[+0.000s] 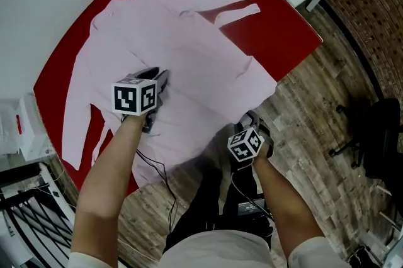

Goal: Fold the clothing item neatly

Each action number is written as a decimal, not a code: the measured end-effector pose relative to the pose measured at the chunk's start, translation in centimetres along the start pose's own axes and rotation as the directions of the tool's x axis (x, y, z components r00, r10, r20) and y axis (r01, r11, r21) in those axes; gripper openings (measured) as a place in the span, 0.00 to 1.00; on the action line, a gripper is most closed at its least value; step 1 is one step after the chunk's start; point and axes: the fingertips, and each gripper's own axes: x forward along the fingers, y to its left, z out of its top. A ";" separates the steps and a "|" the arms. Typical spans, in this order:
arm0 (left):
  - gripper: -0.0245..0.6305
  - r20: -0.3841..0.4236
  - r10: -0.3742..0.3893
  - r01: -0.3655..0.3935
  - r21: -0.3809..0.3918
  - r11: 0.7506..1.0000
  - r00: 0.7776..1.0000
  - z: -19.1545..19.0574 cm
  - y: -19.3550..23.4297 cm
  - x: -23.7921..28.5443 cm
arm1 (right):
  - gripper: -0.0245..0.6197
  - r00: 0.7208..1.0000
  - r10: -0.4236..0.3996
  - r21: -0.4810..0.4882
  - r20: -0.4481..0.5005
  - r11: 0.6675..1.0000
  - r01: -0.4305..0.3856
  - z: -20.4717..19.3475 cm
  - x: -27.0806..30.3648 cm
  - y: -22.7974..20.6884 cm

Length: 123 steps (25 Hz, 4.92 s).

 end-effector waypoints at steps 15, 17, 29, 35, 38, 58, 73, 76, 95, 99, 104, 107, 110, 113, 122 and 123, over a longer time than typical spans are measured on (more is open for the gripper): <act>0.04 0.039 0.121 -0.113 -0.174 0.978 0.992 2.1 6.7 1.0 | 0.07 0.995 -0.041 0.059 -0.091 0.997 0.046 -3.0 -2.6 -0.1; 0.04 0.041 0.127 -0.118 -0.178 0.977 0.991 2.0 7.4 0.9 | 0.07 0.995 -0.038 0.064 -0.096 0.997 0.044 -3.5 -3.4 0.6; 0.12 0.067 0.081 -0.062 -0.247 0.967 0.994 2.5 8.7 2.7 | 0.07 0.995 -0.032 -0.021 -0.095 0.999 0.030 -5.0 -8.0 4.7; 0.25 0.048 0.132 -0.115 -0.261 0.959 0.990 3.0 11.2 2.7 | 0.07 0.997 0.002 -0.031 -0.080 1.000 -0.005 -4.5 -10.1 7.1; 0.26 0.045 0.172 -0.156 -0.241 0.958 0.984 3.2 13.0 3.0 | 0.07 0.997 0.020 -0.056 -0.070 0.998 -0.024 -4.2 -11.1 8.3; 0.06 0.088 0.203 -0.183 -0.199 0.963 0.975 4.9 16.0 2.3 | 0.07 0.981 0.117 -0.177 -0.156 0.974 -0.144 -4.8 -9.7 10.8; 0.16 0.130 0.102 -0.090 -0.090 0.992 0.986 4.4 14.9 1.3 | 0.24 0.998 0.070 -0.080 0.004 0.994 -0.070 0.2 -9.9 6.2; 0.18 0.135 0.084 -0.077 -0.052 0.996 0.987 4.2 14.3 0.3 | 0.24 0.999 0.042 -0.050 0.031 0.998 -0.040 1.3 -10.6 4.0; 0.24 -0.008 -0.166 0.163 0.224 0.961 0.986 9.5 -1.4 5.6 | 0.24 0.960 0.214 0.065 0.180 0.971 -0.229 5.6 -9.5 -9.2; 0.25 -0.016 -0.188 0.189 0.077 0.979 0.982 11.6 -3.2 9.0 | 0.24 0.937 0.281 0.067 0.205 0.951 -0.300 5.5 -9.2 -9.2; 0.25 -0.074 -0.131 0.129 -0.023 0.991 0.989 13.6 -4.0 12.8 | 0.21 0.929 0.318 0.080 0.190 0.938 -0.337 5.4 -9.0 -8.8; 0.24 -0.152 -0.037 0.035 -0.017 0.999 0.988 13.5 -3.3 14.1 | 0.11 0.917 0.334 0.096 0.220 0.927 -0.361 5.4 -9.6 -8.6; 0.06 -0.170 0.012 -0.017 -0.029 0.999 0.985 13.5 -2.7 14.5 | 0.09 0.913 0.327 0.093 0.244 0.929 -0.357 5.7 -10.1 -8.7; 0.05 -0.108 -0.017 0.012 -0.045 0.999 0.994 14.6 -3.1 14.4 | 0.08 0.910 0.317 0.117 0.266 0.927 -0.357 5.7 -10.4 -9.2; 0.04 0.110 -0.116 0.121 -0.034 0.992 0.987 19.4 -5.6 14.1 | 0.08 0.917 0.283 0.169 0.282 0.926 -0.338 5.0 -11.1 -11.4; 0.04 0.111 -0.125 0.129 -0.031 0.991 0.986 19.8 -5.9 14.3 | 0.08 0.918 0.284 0.175 0.279 0.924 -0.339 4.8 -11.0 -11.3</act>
